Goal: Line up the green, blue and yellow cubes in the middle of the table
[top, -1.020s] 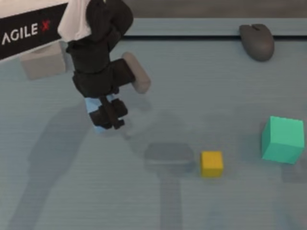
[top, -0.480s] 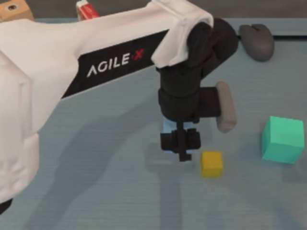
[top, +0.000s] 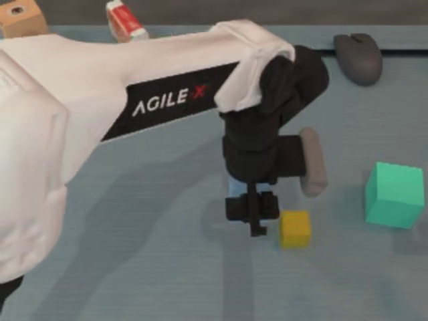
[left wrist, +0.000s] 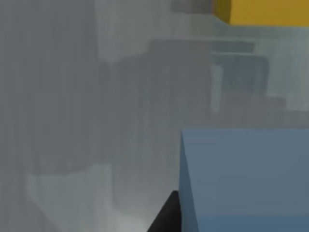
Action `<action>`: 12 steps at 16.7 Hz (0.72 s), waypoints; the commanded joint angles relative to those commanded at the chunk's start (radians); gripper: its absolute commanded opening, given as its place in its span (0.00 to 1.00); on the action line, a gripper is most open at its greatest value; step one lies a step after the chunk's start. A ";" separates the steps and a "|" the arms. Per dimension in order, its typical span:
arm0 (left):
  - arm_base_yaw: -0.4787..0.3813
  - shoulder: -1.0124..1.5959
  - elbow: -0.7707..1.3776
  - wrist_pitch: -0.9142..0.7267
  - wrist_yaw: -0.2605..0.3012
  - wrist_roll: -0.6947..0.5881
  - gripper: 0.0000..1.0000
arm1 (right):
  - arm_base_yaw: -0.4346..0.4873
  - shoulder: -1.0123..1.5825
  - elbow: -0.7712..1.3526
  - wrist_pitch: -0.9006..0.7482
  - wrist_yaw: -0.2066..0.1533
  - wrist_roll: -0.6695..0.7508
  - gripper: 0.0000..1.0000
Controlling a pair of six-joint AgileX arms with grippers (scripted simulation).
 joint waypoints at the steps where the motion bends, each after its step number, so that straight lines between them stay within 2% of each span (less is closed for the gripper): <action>1: 0.000 0.010 -0.026 0.036 0.001 -0.001 0.00 | 0.000 0.000 0.000 0.000 0.000 0.000 1.00; 4: -0.002 0.036 -0.090 0.124 0.001 0.000 0.00 | 0.000 0.000 0.000 0.000 0.000 0.000 1.00; 9: -0.003 0.041 -0.101 0.136 0.000 0.000 0.00 | 0.000 0.000 0.000 0.000 0.000 0.000 1.00; 12: -0.003 0.041 -0.101 0.136 0.000 0.000 0.23 | 0.000 0.000 0.000 0.000 0.000 0.000 1.00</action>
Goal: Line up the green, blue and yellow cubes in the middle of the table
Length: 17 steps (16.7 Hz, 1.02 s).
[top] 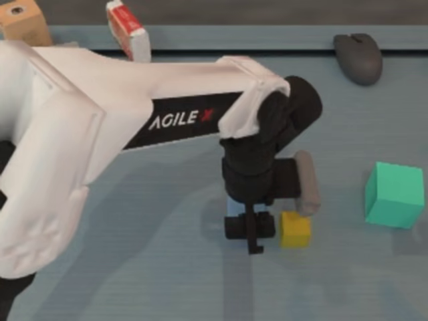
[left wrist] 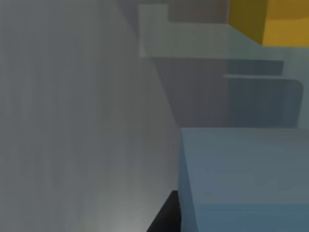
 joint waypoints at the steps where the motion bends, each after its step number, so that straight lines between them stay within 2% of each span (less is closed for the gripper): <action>1: 0.000 0.000 0.000 0.000 0.000 0.000 0.30 | 0.000 0.000 0.000 0.000 0.000 0.000 1.00; 10: 0.000 0.000 0.000 0.000 0.000 0.000 0.98 | 0.000 0.000 0.000 0.000 0.000 0.000 1.00; 17: 0.000 0.000 0.000 0.000 0.000 0.000 1.00 | 0.000 0.000 0.000 0.000 0.000 0.000 1.00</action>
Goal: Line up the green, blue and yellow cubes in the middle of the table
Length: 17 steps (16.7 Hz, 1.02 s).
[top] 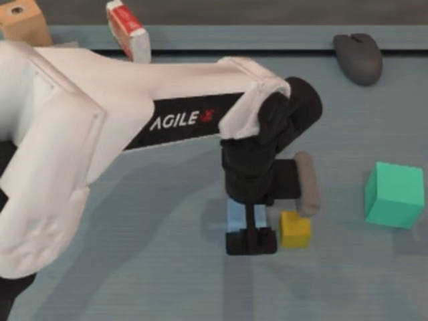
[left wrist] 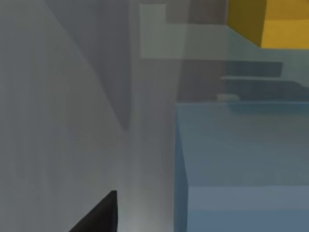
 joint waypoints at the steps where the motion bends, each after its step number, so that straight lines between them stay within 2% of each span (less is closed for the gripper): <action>1: 0.000 0.000 0.000 0.000 0.000 0.000 1.00 | 0.000 0.000 0.000 0.000 0.000 0.000 1.00; 5: 0.002 -0.009 0.039 -0.042 0.000 0.003 1.00 | 0.000 0.000 0.000 0.000 0.000 0.000 1.00; 10: 0.019 -0.051 0.169 -0.226 0.000 0.000 1.00 | 0.000 0.000 0.000 0.000 0.000 0.000 1.00; 17: 0.021 -0.067 0.174 -0.237 -0.001 -0.003 1.00 | 0.002 0.009 0.009 -0.007 -0.001 0.003 1.00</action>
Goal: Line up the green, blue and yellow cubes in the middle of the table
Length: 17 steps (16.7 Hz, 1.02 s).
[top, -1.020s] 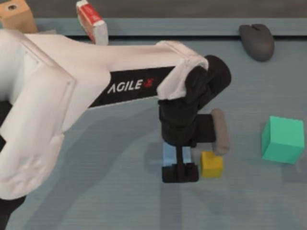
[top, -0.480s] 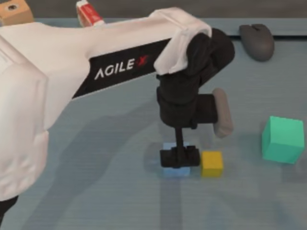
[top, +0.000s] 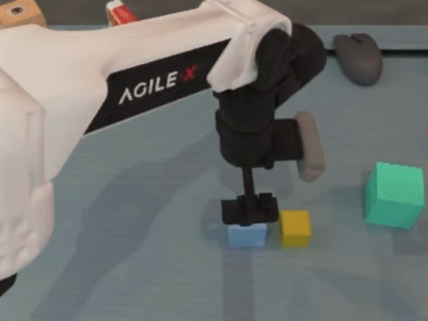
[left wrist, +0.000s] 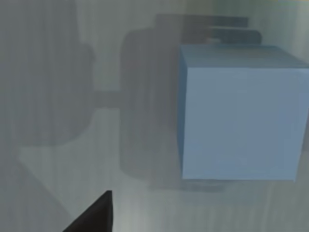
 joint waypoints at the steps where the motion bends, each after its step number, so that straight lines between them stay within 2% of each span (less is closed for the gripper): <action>1: 0.010 -0.020 -0.019 0.012 -0.001 -0.006 1.00 | 0.003 0.016 0.017 -0.013 -0.001 0.005 1.00; 4: 0.071 -0.146 -0.131 0.084 -0.007 -0.048 1.00 | 0.020 0.120 0.118 -0.090 -0.002 0.037 1.00; 7: 0.172 -0.366 -0.322 0.203 -0.015 -0.123 1.00 | 0.042 0.303 0.278 -0.210 -0.001 0.085 1.00; 17: 0.591 -1.463 -1.263 0.773 -0.030 -0.481 1.00 | 0.141 1.263 0.928 -0.751 0.004 0.281 1.00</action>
